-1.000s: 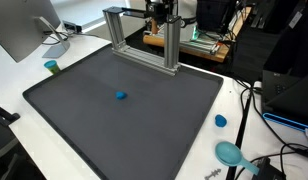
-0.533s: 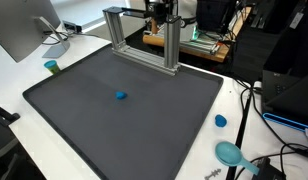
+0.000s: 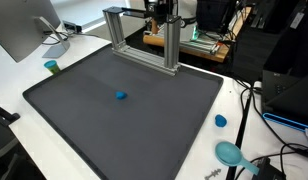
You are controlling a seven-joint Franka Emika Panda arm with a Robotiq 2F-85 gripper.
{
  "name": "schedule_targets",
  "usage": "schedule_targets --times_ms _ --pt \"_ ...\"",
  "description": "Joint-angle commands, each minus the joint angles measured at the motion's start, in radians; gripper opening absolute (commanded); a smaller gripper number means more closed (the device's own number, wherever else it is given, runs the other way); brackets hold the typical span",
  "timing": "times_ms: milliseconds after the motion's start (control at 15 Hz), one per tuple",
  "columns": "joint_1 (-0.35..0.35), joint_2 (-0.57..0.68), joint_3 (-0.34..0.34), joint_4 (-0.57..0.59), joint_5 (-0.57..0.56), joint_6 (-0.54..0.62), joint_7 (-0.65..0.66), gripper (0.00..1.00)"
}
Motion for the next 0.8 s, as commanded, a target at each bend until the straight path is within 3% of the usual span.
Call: schedule_targets --times_ms 0,67,200,400,467,533,733 --pt "0.000 -0.013 -0.006 0.005 -0.008 -0.040 0.009 0.45" --pt "0.001 -0.020 -0.009 0.003 -0.005 -0.041 0.005 0.36" --pt "0.001 -0.032 -0.016 0.000 -0.002 -0.040 -0.002 0.32" --pt "0.006 -0.052 -0.031 -0.011 0.013 -0.031 -0.022 0.62" --pt "0.009 -0.054 -0.037 -0.013 0.020 -0.028 -0.031 0.63" --pt "0.013 -0.056 -0.050 -0.015 0.033 -0.028 -0.048 0.40" --pt "0.028 -0.058 -0.081 -0.014 0.079 -0.038 -0.107 0.30"
